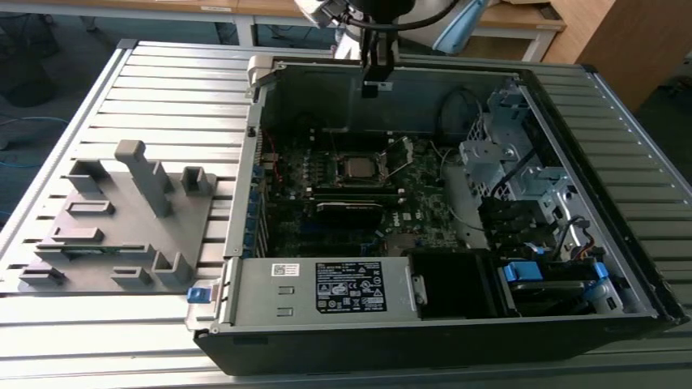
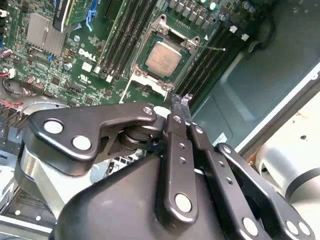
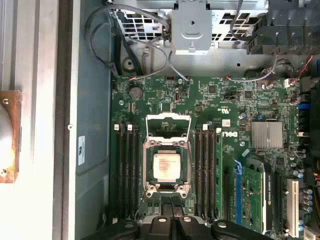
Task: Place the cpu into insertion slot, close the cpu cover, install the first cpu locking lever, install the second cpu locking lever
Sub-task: 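Close the cpu cover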
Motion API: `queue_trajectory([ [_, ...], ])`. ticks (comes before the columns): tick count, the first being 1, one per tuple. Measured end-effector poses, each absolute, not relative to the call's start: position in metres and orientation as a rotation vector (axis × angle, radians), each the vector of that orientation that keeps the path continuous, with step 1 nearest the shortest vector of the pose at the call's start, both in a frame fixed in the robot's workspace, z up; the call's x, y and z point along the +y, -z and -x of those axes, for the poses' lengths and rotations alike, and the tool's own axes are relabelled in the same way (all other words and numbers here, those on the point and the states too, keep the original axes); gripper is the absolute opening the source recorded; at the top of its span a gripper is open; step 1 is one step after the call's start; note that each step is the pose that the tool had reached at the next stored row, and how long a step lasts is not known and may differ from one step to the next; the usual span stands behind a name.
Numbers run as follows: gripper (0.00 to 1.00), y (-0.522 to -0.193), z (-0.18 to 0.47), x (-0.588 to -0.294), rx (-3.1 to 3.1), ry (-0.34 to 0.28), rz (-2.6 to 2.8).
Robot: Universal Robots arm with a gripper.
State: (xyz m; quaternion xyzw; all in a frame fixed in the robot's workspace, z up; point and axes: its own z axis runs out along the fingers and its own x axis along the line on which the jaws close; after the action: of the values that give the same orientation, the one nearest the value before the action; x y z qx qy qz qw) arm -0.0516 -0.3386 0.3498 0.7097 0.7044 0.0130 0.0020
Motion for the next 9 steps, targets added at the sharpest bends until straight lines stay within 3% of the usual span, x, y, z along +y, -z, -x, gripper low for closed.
queue_trajectory([
  [9,0.1,-0.3429,0.0516,-0.3386,2.21,-0.041,-2.227],
])
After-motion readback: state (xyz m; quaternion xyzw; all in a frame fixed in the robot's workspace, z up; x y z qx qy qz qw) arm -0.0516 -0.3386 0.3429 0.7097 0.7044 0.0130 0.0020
